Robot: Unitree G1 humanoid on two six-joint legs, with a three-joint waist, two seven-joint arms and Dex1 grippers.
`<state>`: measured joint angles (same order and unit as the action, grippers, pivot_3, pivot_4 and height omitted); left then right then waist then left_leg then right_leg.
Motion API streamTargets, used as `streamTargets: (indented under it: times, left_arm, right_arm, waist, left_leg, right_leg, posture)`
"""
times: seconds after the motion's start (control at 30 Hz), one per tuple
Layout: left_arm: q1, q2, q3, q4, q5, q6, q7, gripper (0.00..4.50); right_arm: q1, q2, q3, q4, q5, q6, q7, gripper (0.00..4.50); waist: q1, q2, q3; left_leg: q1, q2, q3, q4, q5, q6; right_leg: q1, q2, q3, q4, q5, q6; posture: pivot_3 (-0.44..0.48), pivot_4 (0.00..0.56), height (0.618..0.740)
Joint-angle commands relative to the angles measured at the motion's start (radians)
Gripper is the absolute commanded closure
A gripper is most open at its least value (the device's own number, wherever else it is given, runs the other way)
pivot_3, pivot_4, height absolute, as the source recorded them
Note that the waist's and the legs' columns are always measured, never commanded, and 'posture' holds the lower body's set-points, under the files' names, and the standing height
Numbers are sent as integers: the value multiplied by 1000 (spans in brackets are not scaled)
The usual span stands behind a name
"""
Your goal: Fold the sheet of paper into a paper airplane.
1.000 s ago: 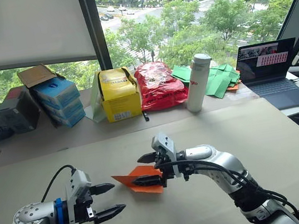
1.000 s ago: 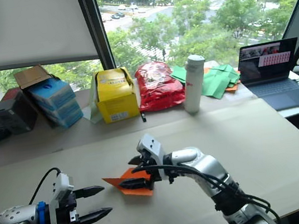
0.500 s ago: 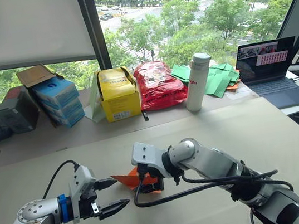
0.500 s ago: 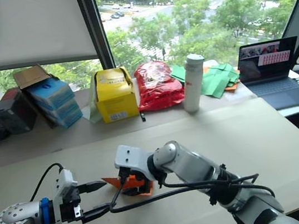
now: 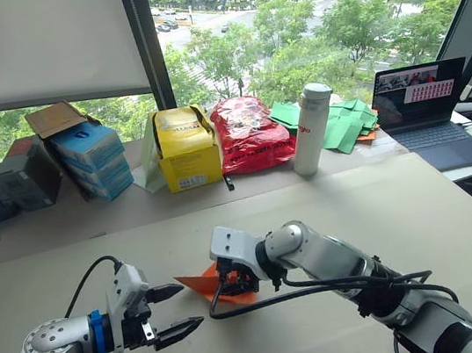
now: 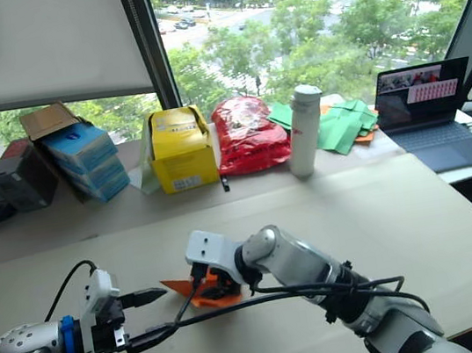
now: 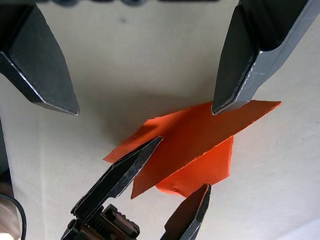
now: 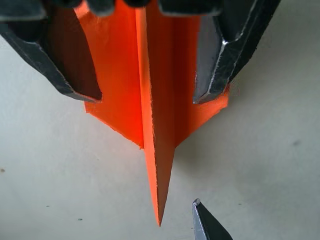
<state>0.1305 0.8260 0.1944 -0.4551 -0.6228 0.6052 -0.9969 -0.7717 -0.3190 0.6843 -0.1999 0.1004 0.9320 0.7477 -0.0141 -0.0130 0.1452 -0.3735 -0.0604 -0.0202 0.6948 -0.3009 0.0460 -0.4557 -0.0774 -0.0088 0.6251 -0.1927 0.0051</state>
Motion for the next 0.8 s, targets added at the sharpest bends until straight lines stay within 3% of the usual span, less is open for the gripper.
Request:
streamTargets:
  times: [0.03,0.2,0.53,0.63,0.8]
  left_arm:
    - [-18,15,26,-62,-34,28,19,0]
    - [-39,20,26,-99,-60,75,51,0]
    - [-99,20,17,-106,-83,112,82,0]
    - [-153,4,18,-107,-117,129,103,0]
    - [-206,-17,-17,-124,-120,122,127,0]
  right_arm:
    - [-2,10,-2,-4,-14,-33,3,2681]
    - [-4,11,4,12,-25,-48,9,4402]
    - [-4,-16,-60,11,-40,-60,10,4456]
    - [3,-69,-280,-23,0,19,-41,4456]
    - [79,-207,-507,-63,-7,124,-118,4456]
  waist:
    - [0,0,0]
    - [-1,0,0]
    - [1,0,0]
    - [7,0,0]
    - [12,-1,0]
  left_leg:
    - [0,0,0,0,0,0]
    - [0,0,0,0,0,0]
    - [0,0,0,0,0,-1]
    - [-1,-1,0,1,0,0]
    - [-2,-2,0,1,0,0]
  right_leg:
    - [0,0,0,0,0,0]
    - [0,0,0,0,0,0]
    - [0,0,0,0,0,0]
    - [0,0,-1,0,0,0]
    - [0,0,0,0,0,0]
  posture:
    - [0,150,740]
    - [0,150,740]
    - [0,150,740]
    - [0,150,740]
    - [0,150,740]
